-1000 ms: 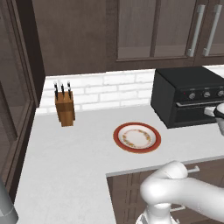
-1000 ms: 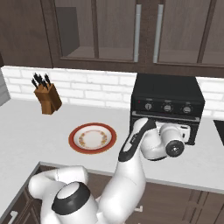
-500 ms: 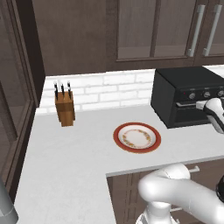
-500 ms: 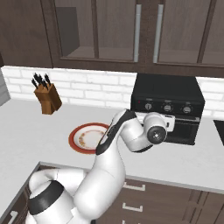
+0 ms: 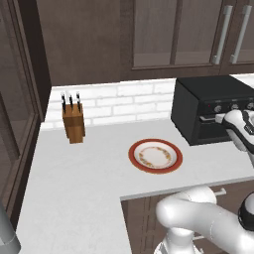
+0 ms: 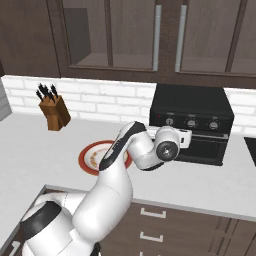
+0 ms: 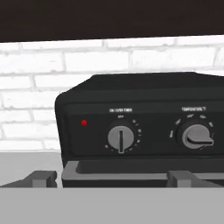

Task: Pick up the kebab skewer and baguette bread, and place them inside the toaster oven. Close the toaster oven door and start by setting the timer.

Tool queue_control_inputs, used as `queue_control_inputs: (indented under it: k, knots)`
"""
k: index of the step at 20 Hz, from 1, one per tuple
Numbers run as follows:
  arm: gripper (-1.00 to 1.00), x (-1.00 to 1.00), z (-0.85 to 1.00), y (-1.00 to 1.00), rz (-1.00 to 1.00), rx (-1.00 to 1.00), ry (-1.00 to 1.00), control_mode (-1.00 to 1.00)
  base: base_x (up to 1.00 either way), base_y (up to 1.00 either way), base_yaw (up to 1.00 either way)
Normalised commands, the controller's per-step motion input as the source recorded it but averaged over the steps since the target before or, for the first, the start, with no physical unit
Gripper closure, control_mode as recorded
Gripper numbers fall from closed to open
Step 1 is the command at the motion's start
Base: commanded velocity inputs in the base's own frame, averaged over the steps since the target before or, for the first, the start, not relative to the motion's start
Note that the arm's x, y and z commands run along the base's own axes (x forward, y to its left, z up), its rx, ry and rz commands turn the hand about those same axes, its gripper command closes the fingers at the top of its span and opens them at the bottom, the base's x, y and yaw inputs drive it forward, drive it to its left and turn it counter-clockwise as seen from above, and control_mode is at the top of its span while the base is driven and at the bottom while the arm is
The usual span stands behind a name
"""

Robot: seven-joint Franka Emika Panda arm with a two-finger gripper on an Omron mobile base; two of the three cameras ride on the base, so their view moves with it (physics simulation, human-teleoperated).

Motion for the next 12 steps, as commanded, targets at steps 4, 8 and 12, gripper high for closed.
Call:
queue_control_inputs:
  k: [4,8,12]
  knots:
    - [-1.0,0.14,0.0,-0.01,0.0,0.0,-0.02,-1.0,0.0,0.0,0.0]
    - [-1.0,0.14,0.0,0.0,0.0,0.0,0.0,-1.0,0.0,0.0,0.0]
    - [-1.0,0.27,0.0,0.0,0.0,0.0,0.0,-1.0,0.0,0.0,0.0]
